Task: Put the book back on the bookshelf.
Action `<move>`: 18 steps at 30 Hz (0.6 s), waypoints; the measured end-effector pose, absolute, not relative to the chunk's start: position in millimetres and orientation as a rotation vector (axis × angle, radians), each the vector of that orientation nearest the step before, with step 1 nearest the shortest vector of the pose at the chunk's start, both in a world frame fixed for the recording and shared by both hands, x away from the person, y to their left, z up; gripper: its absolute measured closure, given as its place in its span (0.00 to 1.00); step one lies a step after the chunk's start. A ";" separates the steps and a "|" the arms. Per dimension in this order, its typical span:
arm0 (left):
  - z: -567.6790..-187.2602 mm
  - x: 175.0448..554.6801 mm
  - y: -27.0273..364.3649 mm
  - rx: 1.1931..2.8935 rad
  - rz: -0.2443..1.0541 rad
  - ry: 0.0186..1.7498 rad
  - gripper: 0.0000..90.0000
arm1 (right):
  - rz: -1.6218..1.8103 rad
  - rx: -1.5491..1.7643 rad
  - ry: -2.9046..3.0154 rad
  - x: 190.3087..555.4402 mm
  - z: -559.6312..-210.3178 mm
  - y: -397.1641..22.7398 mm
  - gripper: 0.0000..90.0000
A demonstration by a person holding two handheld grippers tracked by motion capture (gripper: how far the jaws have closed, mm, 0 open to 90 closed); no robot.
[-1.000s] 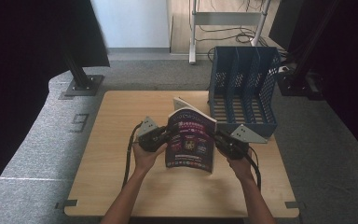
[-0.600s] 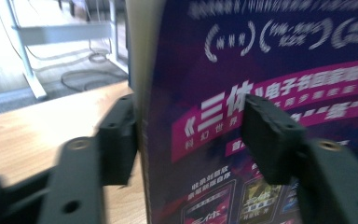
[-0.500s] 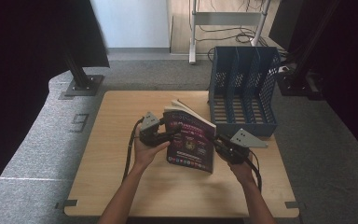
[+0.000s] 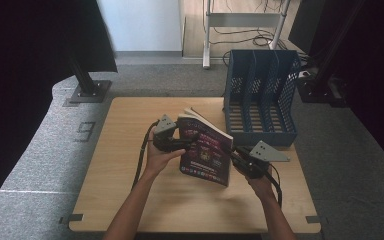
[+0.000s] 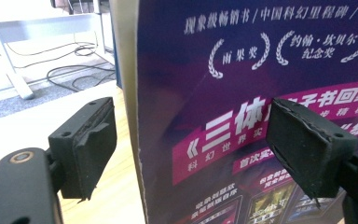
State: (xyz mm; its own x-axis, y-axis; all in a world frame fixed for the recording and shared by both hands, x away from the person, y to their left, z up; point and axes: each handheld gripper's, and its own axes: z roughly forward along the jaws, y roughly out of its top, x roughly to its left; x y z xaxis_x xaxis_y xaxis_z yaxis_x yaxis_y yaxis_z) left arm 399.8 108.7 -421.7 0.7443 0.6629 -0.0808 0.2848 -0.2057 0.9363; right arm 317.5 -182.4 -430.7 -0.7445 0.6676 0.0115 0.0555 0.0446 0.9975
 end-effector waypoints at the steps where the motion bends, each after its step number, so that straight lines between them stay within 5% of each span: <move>1: -421.7 399.8 108.7 1.794 0.410 0.742 0.18 | 1.747 0.726 1.866 317.5 -430.7 -182.4 0.90; 18: -418.9 397.7 106.5 1.806 0.362 0.680 0.26 | 1.756 0.721 1.861 319.2 -431.8 -184.3 0.90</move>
State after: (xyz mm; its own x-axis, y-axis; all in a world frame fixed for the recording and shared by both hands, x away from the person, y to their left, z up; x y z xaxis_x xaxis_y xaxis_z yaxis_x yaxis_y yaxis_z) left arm 397.7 106.5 -418.9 0.7873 0.6105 -0.0857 0.2701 -0.2167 0.9381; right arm 319.2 -184.3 -431.8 -0.7470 0.6647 0.0128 0.0514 0.0386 0.9979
